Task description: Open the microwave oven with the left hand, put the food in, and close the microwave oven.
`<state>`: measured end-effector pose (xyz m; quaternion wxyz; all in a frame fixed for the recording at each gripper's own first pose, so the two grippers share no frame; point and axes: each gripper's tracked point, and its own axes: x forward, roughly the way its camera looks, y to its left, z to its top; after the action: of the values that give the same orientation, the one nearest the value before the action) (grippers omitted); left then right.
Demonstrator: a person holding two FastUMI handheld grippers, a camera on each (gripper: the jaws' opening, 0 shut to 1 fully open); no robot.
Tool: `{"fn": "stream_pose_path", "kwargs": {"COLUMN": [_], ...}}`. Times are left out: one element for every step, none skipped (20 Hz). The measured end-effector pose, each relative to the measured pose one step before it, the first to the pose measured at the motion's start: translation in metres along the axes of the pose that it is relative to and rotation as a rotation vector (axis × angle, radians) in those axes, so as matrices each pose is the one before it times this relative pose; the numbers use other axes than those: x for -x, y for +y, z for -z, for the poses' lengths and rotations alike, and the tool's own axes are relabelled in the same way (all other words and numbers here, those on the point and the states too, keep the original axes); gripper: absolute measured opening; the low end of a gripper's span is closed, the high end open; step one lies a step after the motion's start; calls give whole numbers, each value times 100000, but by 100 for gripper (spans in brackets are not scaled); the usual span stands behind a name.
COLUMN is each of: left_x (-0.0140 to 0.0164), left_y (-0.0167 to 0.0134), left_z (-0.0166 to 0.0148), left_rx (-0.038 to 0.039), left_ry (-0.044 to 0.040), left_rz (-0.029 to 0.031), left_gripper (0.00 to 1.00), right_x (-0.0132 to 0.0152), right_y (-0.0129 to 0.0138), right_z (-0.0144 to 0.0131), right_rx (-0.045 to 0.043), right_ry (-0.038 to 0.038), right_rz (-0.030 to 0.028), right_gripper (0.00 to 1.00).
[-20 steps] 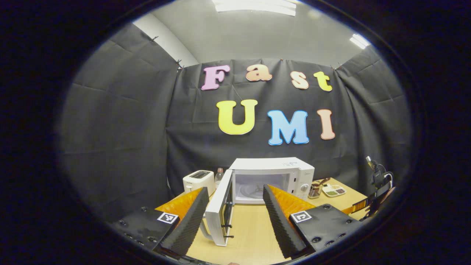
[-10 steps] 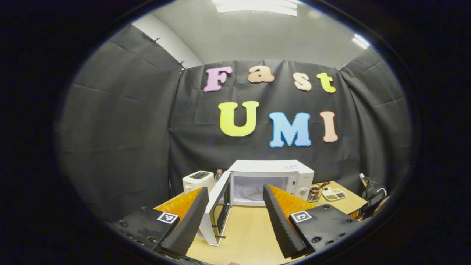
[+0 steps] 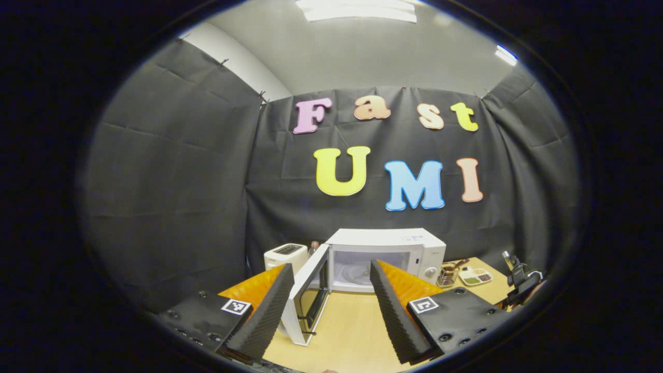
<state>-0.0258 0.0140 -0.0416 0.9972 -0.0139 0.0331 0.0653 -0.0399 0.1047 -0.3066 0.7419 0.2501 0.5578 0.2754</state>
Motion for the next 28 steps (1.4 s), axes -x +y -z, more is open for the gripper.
{"fn": "stream_pose_path", "kwargs": {"left_x": [17,-29,-20,88,-128,-168,-245,-340,-326,-264,-367,-360,-553,-582,-617,-703,-671,-633,-559,-758,-637,-528,-615,-388,-403,-358,-285,-332], "left_y": [-133,-159,-162,-56,-229,-123,-116,-62,10,47,159,273,300,207,233,417,412,397,559,600,493,569,489,464,658,782,792,842], "left_z": [-83,-22,-85,-131,-78,-74,-249,-195,-163,-166,-267,-363,-349,-109,-334,-313,-250,-281,-464,-228,-256,-114,-176,-80,-169,-262,-344,-310], "left_rx": [111,153,249,221,180,22,-54,130,518,830,859,747,653,654,662,515,503,364,59,-53,22,152,138,99,-93,-213,-313,-318], "left_ry": [-125,-192,-240,-143,86,-163,-516,-433,-339,-341,-756,-1128,-1225,-649,-687,-767,-230,-530,-904,-586,-395,-459,-244,-192,-130,-268,-785,-828], "left_rz": [-187,-221,70,106,515,334,429,440,297,441,204,432,233,548,995,539,659,737,631,585,621,783,659,534,283,56,-49,-141], "left_gripper": [92,95,92,92,95,95,92,95,95,92,95,95,95,95,93,95,92,92,95,95,95,95,95,95,95,92,92,92], "right_x": [292,238,317,248,296,178,223,119,10,-193,-244,-195,-347,-374,-430,-531,-636,-764,-869,-784,-909,-658,-1054,-906,-785,-942,-948,-980], "right_y": [69,137,249,154,350,547,476,457,502,712,745,547,542,569,528,581,608,658,548,466,591,573,605,427,409,332,254,230], "right_z": [-271,-458,-624,-674,-799,-605,-855,-576,-801,-648,-715,-596,-659,-557,-644,-516,-469,-379,-386,-365,-413,-332,-281,-262,-230,-153,-171,-89], "right_rx": [1836,753,243,-143,-467,56,192,205,315,393,636,610,357,405,599,308,147,12,-390,-519,15,-149,-297,-383,-446,-578,-546,-128], "right_ry": [-212,-1340,-1673,-1823,-2206,-2142,-2241,-2216,-2069,-2117,-1941,-1818,-1866,-1937,-2209,-1727,-1524,-1453,-1518,-1605,-1808,-1429,-1629,-1686,-1804,-1597,-1497,-1269], "right_rz": [-309,-544,-811,-786,-975,-1272,-959,-577,-685,-975,-1235,-787,-240,58,-80,-73,-343,-315,-8,256,42,-109,-129,-29,1,64,43,475], "right_gripper": [30,29,29,30,29,29,29,29,29,29,29,29,29,29,29,29,29,29,29,29,29,29,29,29,29,29,29,29]}}
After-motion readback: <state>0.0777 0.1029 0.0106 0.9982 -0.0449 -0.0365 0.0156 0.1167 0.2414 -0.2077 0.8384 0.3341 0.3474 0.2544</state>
